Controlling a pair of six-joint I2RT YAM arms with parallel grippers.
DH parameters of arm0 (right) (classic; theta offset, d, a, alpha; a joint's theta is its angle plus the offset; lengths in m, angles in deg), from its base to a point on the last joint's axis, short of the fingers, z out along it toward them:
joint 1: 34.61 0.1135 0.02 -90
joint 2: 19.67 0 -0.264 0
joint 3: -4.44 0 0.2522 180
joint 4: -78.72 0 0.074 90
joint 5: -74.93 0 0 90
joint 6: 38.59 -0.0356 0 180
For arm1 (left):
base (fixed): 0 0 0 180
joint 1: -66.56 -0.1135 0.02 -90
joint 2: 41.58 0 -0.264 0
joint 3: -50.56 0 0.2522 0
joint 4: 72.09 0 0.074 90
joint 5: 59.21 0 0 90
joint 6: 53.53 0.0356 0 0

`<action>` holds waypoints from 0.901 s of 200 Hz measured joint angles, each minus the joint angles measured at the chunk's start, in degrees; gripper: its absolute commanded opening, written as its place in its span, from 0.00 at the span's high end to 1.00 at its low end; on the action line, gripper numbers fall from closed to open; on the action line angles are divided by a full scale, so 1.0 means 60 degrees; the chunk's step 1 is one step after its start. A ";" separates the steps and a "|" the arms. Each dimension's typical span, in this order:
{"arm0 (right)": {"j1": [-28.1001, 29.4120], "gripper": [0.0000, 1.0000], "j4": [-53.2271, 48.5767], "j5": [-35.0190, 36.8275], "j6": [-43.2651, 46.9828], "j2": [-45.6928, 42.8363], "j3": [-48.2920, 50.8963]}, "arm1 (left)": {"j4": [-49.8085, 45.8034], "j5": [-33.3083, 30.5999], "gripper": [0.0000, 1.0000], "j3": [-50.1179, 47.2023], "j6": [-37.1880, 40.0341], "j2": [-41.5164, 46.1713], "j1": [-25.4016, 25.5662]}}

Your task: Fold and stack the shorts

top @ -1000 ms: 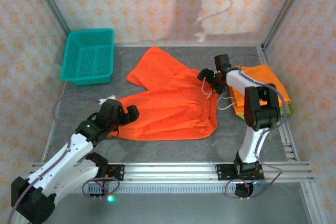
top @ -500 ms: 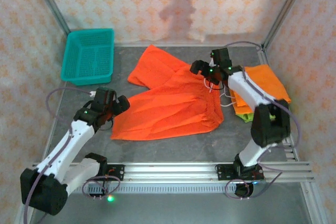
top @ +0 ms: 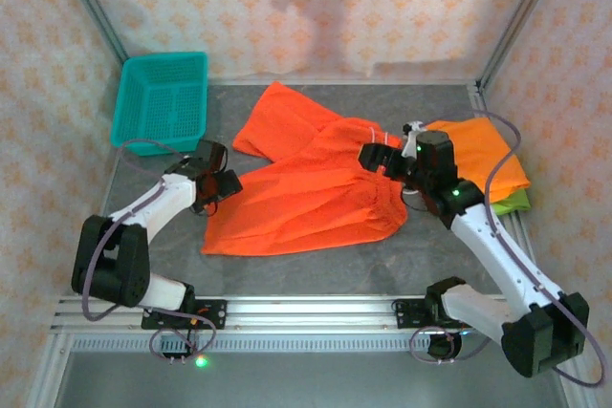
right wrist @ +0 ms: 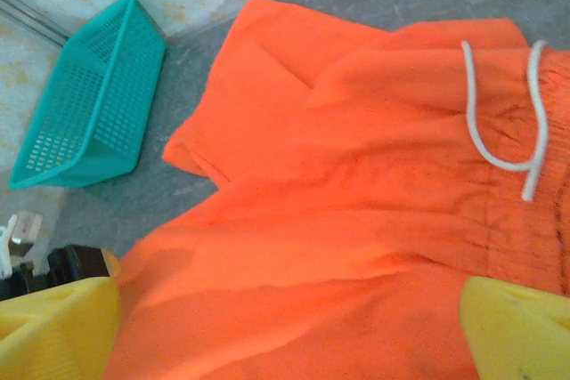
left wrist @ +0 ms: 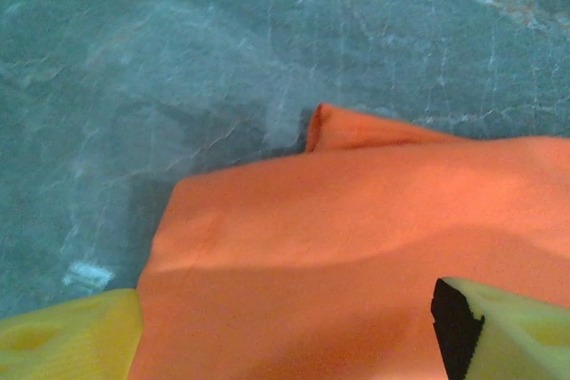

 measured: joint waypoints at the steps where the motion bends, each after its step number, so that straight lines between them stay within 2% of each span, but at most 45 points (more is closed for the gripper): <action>1: 0.0000 0.03 -0.0011 0.0000 0.0000 -0.0022 0.0018 | 0.0011 0.0000 0.16 0.0015 0.0007 -0.0025 0.0000; 71: 0.0000 0.02 -0.0277 0.0186 0.0007 -0.1271 0.1228 | 0.0051 -0.0306 0.12 0.0805 0.0452 -0.1759 0.0000; 94: 0.0000 0.01 -0.0339 0.0222 0.0007 -0.1388 0.1384 | 0.0040 -0.0324 0.15 0.0962 0.0477 -0.2167 0.0000; 132: 0.0000 0.01 -0.0357 0.0302 0.0007 -0.1428 0.1501 | 0.0044 -0.0353 0.48 0.1049 0.0539 -0.2459 0.0000; 164: 0.0000 0.01 -0.0353 0.0328 0.0004 -0.1450 0.1614 | -0.0076 -0.0346 0.89 0.1202 0.0681 -0.2295 0.0000; 173: 0.0000 0.01 -0.0342 0.0346 0.0004 -0.1450 0.1661 | -0.0208 -0.0353 0.97 0.1271 0.0867 -0.2073 0.0000; 180: 0.0000 0.01 -0.0339 0.0357 0.0000 -0.1453 0.1705 | -0.0262 -0.0353 1.00 0.1322 0.1027 -0.1825 0.0004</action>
